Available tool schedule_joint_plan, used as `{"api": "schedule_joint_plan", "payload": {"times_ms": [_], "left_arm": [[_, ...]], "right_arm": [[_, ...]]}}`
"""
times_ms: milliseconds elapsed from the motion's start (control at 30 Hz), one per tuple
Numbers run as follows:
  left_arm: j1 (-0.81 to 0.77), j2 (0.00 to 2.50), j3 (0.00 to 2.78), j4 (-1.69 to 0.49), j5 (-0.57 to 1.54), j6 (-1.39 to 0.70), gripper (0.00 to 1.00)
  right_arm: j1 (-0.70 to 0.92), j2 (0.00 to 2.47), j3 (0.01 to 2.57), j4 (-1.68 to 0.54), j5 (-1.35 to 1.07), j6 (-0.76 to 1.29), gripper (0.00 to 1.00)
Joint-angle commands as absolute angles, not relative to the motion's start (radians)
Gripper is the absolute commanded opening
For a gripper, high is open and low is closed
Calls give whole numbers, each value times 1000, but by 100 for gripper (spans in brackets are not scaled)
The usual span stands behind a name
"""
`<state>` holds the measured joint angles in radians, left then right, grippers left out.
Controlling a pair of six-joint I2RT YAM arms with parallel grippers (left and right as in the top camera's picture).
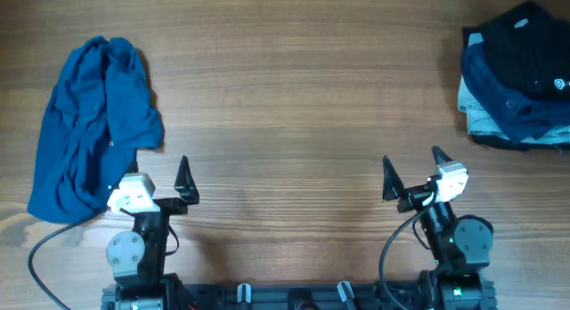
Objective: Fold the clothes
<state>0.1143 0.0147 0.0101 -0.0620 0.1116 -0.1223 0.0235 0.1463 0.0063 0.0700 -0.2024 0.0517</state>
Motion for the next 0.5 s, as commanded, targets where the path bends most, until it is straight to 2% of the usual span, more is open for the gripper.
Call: {"api": "schedule_joint_plan", "payload": {"times_ms": [0,133,467], "left_arm": [[123,6,6,-68,99,-136,100],[123,6,6,-68,99,-136,100],[123,6,6,-68,99,-136,100]], "right_arm": [[25,73,5,18,-207,53,100],[25,3,5,17,-207,52,100],[25,11,5,17,-207,52,100]]}}
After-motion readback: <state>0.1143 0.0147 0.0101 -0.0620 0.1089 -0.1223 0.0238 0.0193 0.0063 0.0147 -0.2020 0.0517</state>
